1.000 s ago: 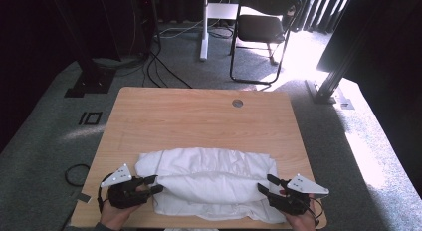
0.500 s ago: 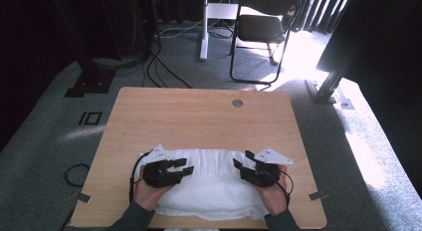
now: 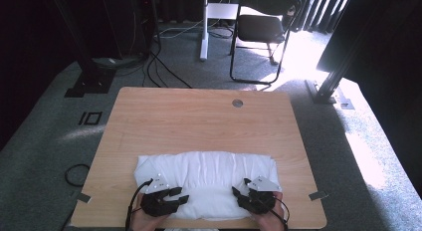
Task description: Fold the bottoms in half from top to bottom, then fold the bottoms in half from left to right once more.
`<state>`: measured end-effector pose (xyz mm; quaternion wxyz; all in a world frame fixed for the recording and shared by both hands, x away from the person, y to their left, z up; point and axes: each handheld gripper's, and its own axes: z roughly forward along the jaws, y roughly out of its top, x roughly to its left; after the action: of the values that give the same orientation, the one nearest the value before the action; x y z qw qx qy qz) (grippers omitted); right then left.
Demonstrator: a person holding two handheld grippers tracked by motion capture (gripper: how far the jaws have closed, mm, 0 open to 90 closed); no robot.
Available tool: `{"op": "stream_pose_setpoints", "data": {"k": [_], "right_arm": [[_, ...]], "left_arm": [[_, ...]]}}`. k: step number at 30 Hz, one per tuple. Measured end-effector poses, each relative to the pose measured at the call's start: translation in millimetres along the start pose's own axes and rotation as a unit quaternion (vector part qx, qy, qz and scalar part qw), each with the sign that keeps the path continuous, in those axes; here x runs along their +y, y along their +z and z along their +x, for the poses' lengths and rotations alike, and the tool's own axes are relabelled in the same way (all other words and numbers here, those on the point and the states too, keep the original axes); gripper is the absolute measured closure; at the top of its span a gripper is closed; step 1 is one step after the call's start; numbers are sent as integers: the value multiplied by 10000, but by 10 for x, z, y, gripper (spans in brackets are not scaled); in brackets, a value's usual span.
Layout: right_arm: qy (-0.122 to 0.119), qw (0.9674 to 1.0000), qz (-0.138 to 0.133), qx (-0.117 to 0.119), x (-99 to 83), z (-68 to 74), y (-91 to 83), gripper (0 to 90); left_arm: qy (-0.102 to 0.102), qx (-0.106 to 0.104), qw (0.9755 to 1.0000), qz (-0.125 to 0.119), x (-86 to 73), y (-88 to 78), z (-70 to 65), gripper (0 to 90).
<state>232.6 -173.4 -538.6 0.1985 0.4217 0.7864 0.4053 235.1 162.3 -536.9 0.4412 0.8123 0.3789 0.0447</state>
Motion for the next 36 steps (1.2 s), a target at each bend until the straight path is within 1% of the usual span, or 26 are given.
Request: {"op": "stream_pose_setpoints", "data": {"k": [1, 3, 4, 7, 9, 11, 14, 18, 22, 27, 29, 31, 32, 33, 34, 35, 36], "right_arm": [[-8, 10000, 46, 18, -15, -7, 31, 436], [20, 9999, 114, 60, -24, -25, 105, 436], [49, 9998, 156, 90, -15, -32, 138, 436], [-61, 9998, 192, 43, 30, -49, 235, 430], [0, 9998, 205, 75, 67, -94, 312, 425], [42, 9997, 197, 98, 125, -152, 394, 420], [29, 9997, 230, 37, 231, -214, 528, 420], [57, 9996, 270, 13, 382, -318, 709, 420], [55, 9997, 226, 24, 492, -403, 859, 419], [159, 9996, 211, 44, 552, -446, 946, 419], [180, 9996, 198, 71, 555, -460, 956, 419], [221, 9995, 196, 117, 552, -476, 960, 419], [233, 9995, 191, 128, 549, -479, 959, 419], [232, 9995, 183, 136, 546, -482, 959, 419], [236, 9995, 182, 142, 543, -484, 958, 419], [251, 9994, 176, 159, 539, -489, 959, 419], [252, 9994, 162, 180, 536, -496, 961, 419]], "left_arm": [[-2, 14, 10000, 27, -2, 40, 16, 575], [98, 135, 9998, 129, 6, 126, 29, 584], [139, 179, 9996, 139, 11, 162, 35, 584], [131, 219, 9996, 98, 52, 218, 107, 586], [151, 316, 9994, 84, 101, 245, 181, 589], [120, 395, 9991, 62, 162, 285, 257, 589], [99, 555, 9984, 60, 267, 342, 379, 587], [-31, 698, 9976, 14, 376, 401, 525, 580], [-121, 775, 9969, -15, 453, 437, 641, 578], [-191, 816, 9965, -35, 511, 463, 735, 572], [-226, 794, 9966, -16, 523, 461, 748, 569], [-288, 790, 9965, -25, 542, 423, 743, 553], [-250, 809, 9964, -81, 557, 377, 737, 528], [-242, 886, 9956, -175, 568, 332, 733, 492], [-251, 1028, 9939, -321, 589, 238, 752, 466], [-294, 1116, 9923, -450, 602, 157, 786, 428], [-367, 1261, 9899, -531, 611, 84, 837, 392]]}}
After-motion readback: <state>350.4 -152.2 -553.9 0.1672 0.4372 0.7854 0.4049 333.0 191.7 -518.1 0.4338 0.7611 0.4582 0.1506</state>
